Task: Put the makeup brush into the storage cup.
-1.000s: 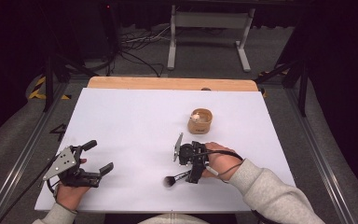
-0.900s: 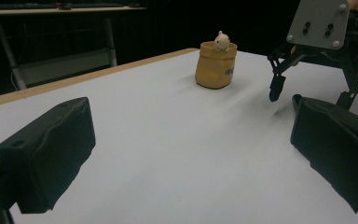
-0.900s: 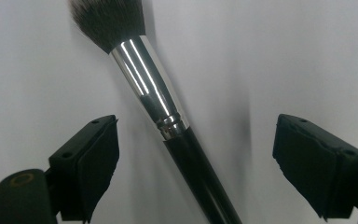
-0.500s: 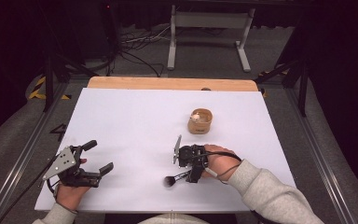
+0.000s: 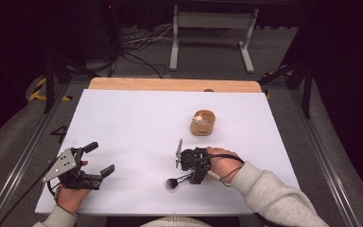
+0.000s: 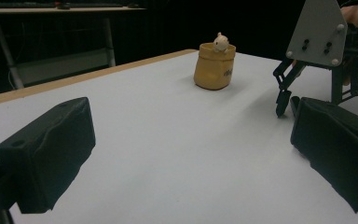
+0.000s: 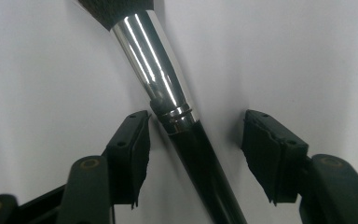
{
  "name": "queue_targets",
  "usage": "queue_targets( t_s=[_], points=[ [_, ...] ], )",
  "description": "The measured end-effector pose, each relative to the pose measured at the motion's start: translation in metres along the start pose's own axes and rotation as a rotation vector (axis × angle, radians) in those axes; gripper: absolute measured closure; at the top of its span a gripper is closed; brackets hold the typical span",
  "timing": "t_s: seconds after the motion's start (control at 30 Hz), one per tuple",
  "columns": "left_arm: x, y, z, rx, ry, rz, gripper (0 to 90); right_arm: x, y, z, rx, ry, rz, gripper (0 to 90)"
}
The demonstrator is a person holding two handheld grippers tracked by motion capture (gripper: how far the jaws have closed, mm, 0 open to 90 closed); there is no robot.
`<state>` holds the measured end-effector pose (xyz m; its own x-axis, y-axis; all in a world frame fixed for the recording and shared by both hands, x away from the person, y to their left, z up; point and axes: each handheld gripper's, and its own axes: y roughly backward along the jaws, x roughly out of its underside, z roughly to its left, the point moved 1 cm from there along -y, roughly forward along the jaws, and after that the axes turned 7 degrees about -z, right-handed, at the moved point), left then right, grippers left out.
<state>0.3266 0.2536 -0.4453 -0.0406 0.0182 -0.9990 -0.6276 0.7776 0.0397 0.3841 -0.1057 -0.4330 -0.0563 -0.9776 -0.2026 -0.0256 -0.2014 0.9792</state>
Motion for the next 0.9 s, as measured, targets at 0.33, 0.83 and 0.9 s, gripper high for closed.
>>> queue_targets(
  t_s=[0.33,0.83,0.9],
  points=[
    [0.0004,-0.0005,-0.0005,-0.007,0.012,-0.007,0.3,-0.0005,0.0013,0.0007,-0.005,0.004,0.005,57.7],
    [0.0007,-0.0004,0.0005,-0.005,0.017,-0.001,0.3,-0.0005,0.0024,0.0035,-0.014,0.028,0.019,72.9],
    [0.0007,-0.0004,0.0004,-0.005,0.018,-0.001,0.3,0.0001,0.0026,0.0038,-0.017,0.026,0.019,74.2]
  ],
)
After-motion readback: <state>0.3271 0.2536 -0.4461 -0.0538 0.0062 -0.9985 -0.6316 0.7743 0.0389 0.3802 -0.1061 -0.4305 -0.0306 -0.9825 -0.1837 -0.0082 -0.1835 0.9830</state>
